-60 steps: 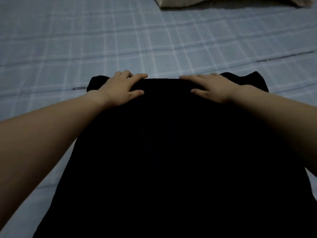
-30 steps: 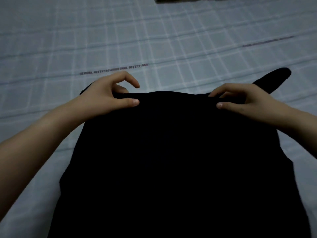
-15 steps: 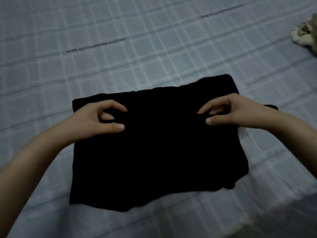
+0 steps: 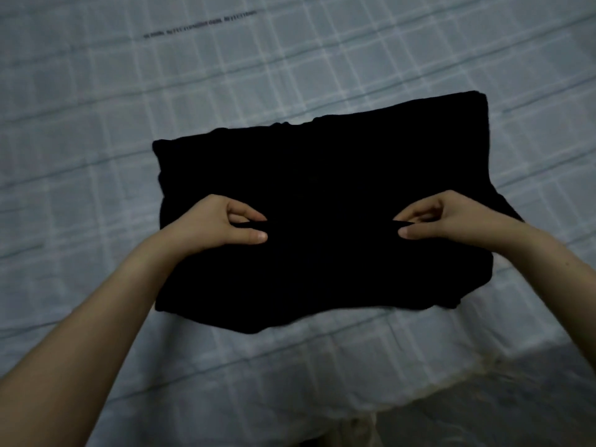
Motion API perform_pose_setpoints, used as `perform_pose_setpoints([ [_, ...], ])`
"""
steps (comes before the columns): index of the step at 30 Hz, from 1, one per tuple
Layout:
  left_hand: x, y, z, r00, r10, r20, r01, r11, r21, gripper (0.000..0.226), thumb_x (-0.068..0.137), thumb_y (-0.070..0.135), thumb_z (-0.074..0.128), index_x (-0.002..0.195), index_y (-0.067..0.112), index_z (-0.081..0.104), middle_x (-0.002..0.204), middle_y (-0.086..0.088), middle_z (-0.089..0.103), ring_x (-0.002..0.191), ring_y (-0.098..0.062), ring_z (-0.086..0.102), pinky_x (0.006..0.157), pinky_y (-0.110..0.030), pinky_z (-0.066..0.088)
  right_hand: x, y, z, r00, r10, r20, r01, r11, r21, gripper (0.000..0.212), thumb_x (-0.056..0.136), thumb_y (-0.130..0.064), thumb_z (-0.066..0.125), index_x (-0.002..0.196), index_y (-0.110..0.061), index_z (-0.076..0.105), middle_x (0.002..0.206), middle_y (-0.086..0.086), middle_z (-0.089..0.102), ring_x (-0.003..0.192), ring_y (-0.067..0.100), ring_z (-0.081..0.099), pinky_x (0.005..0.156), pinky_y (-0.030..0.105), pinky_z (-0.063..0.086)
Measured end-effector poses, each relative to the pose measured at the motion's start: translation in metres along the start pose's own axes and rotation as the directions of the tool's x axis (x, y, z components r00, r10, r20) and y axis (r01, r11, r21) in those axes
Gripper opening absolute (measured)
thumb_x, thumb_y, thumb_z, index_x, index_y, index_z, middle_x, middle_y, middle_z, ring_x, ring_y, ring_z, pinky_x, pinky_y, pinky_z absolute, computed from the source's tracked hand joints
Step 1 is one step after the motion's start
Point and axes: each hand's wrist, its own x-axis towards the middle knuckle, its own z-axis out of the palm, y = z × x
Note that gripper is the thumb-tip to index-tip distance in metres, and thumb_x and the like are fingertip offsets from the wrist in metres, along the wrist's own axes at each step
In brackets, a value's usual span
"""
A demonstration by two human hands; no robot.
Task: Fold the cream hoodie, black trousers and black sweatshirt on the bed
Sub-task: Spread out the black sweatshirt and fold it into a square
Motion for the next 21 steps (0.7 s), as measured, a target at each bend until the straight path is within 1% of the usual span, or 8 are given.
perform_pose_setpoints([
  [3,-0.016,0.004,0.002,0.998,-0.015,0.065,0.015,1.000,0.009,0.042,0.051,0.057,0.078,0.092,0.046,0.071,0.089,0.027,0.072,0.095,0.019,0.060,0.071,0.001,0.043,-0.008,-0.004,-0.007,0.990,0.040,0.135,-0.038,0.999,-0.015,0.032,0.071,-0.042,0.081,0.100,-0.029,0.078,0.094,0.006,0.078,0.091,0.018,0.074,0.078,0.014,0.053],
  [6,-0.031,-0.006,0.011,0.994,-0.041,0.104,0.038,0.999,0.028,0.047,0.050,0.064,0.077,0.095,0.051,0.071,0.094,0.023,0.073,0.097,0.014,0.062,0.074,-0.003,0.047,-0.016,-0.001,0.005,0.968,0.085,0.237,-0.080,0.996,-0.030,0.033,0.072,-0.045,0.081,0.101,-0.031,0.077,0.090,0.002,0.078,0.084,0.013,0.074,0.072,0.012,0.052],
  [9,-0.036,-0.020,0.028,0.997,-0.027,0.078,0.022,0.998,0.054,0.045,0.060,0.052,0.082,0.102,0.048,0.066,0.086,0.016,0.075,0.084,0.003,0.069,0.073,-0.007,0.049,-0.015,0.012,0.026,0.986,0.068,0.153,-0.066,0.998,-0.020,0.016,0.078,-0.024,0.080,0.093,-0.031,0.079,0.070,-0.006,0.073,0.065,0.002,0.069,0.061,0.007,0.047],
  [11,-0.035,-0.027,0.038,0.999,0.002,0.038,-0.004,0.999,0.049,0.044,0.066,0.040,0.084,0.105,0.045,0.064,0.084,0.016,0.074,0.082,0.000,0.070,0.071,-0.007,0.049,-0.011,0.022,0.036,0.996,0.056,0.064,-0.055,0.998,-0.026,0.018,0.079,-0.016,0.080,0.090,-0.030,0.079,0.071,-0.004,0.073,0.068,0.004,0.069,0.064,0.008,0.048],
  [13,-0.036,-0.029,0.042,1.000,0.022,0.019,-0.023,0.999,0.049,0.048,0.064,0.043,0.084,0.106,0.044,0.063,0.083,0.014,0.074,0.082,0.001,0.070,0.072,-0.007,0.049,-0.011,0.026,0.040,0.998,0.052,0.032,-0.051,0.998,-0.034,0.018,0.078,-0.015,0.080,0.089,-0.030,0.079,0.073,-0.003,0.074,0.071,0.005,0.070,0.065,0.009,0.049],
  [15,-0.039,-0.028,0.041,0.999,0.033,0.037,-0.035,0.998,0.048,0.051,0.059,0.051,0.080,0.106,0.046,0.062,0.079,0.014,0.074,0.079,0.001,0.070,0.073,-0.005,0.047,-0.014,0.023,0.038,0.995,0.055,0.086,-0.053,0.998,-0.025,0.019,0.076,-0.018,0.081,0.090,-0.031,0.079,0.070,-0.004,0.073,0.066,0.003,0.068,0.062,0.008,0.048],
  [18,-0.042,-0.023,0.034,0.995,0.032,0.097,-0.038,0.997,0.062,0.054,0.053,0.064,0.077,0.103,0.052,0.063,0.078,0.017,0.073,0.080,0.004,0.069,0.075,-0.001,0.043,-0.020,0.013,0.025,0.973,0.104,0.206,-0.098,0.994,-0.038,0.027,0.071,-0.030,0.082,0.098,-0.030,0.078,0.081,0.001,0.077,0.073,0.007,0.072,0.065,0.010,0.050],
  [21,-0.043,-0.022,0.041,0.995,0.009,0.102,-0.020,0.995,0.102,0.058,0.050,0.066,0.078,0.104,0.053,0.062,0.081,0.015,0.073,0.082,0.003,0.068,0.079,-0.011,0.049,-0.019,0.013,0.022,0.967,0.150,0.204,-0.124,0.983,-0.132,0.028,0.072,-0.028,0.085,0.098,-0.034,0.077,0.085,0.001,0.077,0.079,0.010,0.073,0.069,0.011,0.051],
])
